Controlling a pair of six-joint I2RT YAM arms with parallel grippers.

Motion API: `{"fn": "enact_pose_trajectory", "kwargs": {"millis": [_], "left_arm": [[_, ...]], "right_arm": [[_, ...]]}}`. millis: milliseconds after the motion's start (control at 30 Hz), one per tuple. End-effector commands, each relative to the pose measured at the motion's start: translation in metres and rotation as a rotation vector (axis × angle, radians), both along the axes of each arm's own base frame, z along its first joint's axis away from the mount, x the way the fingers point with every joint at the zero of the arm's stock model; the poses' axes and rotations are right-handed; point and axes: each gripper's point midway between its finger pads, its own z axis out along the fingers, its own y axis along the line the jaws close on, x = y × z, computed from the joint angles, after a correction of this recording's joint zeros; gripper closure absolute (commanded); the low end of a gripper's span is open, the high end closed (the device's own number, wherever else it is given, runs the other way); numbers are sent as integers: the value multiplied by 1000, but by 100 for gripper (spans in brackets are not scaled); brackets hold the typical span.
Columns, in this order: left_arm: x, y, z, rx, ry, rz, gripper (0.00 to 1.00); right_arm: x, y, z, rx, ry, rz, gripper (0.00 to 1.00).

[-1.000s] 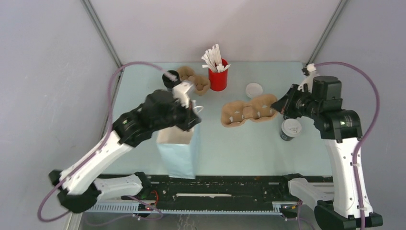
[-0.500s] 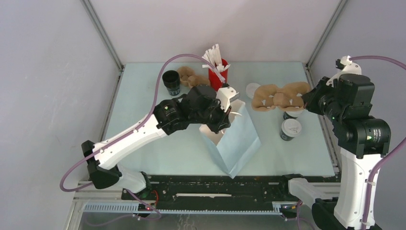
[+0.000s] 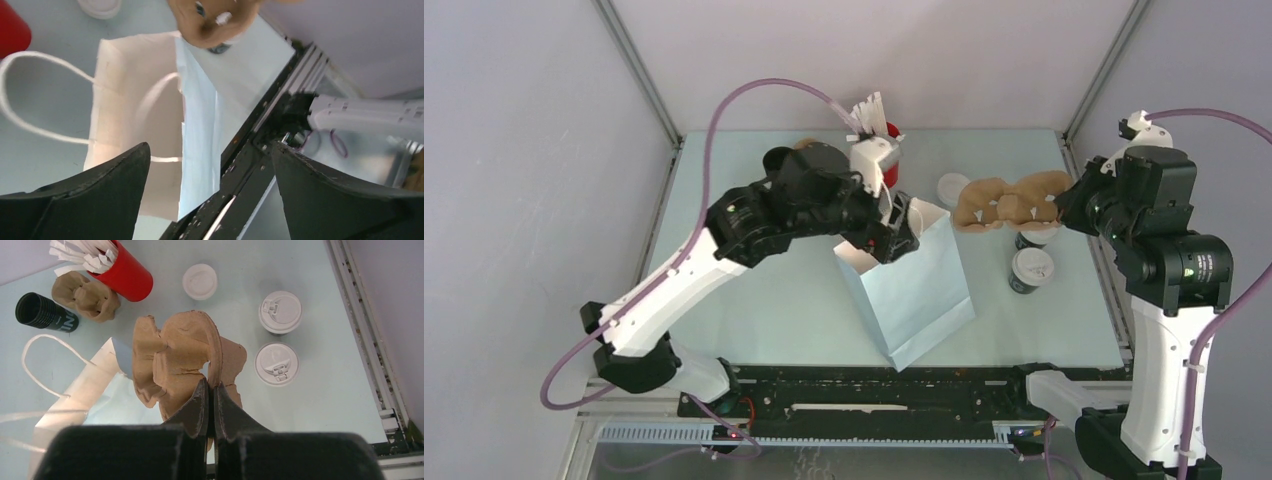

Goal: Pack the takeout coffee

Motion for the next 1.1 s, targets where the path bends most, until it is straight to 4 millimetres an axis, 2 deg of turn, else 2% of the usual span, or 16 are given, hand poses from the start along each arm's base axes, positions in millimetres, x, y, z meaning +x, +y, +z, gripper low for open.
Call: {"fn": "enact_pose_trajectory", "kwargs": {"millis": [0,33,133,200,267,333,433,500,567,667,733,833,967,1067], "left_arm": [[22,46,33,-155,67,249,3],[31,57,33,-192,75,316,2],[66,93,6,-294,140,516,0],[89,98,-16,-394,252,545,0],[112,104,-53,-346,309,599,0],[116,83,-82,-321,419,502,0],[101,41,-93,-346,454,299,0],[99,30,-96,-401,457,256,1],[104,34,-107,-391,482,294,12],[112,54,-111,-314,384,368,6],[124,80,-116,-256,328,447,3],[153,123,-136,-157,241,603,0],[196,164,-166,-39,166,760,0],[228,177,-189,-5,214,822,0]], "right_arm": [[-8,-1,13,-16,-51,8,100],[-8,-1,11,-13,-47,9,100],[-11,1,4,-1,-34,16,100],[-13,4,1,6,-28,27,100],[-16,4,0,6,-30,29,100],[-17,6,0,13,-31,42,100],[-18,7,3,12,-41,52,100],[-19,8,4,15,-46,54,100],[-20,8,4,17,-45,56,100],[-20,11,1,28,-38,65,100],[-21,14,-3,42,-26,73,100],[-22,25,-8,88,-17,114,100],[-23,35,-9,130,-9,156,100],[-25,38,-10,137,4,172,100]]}}
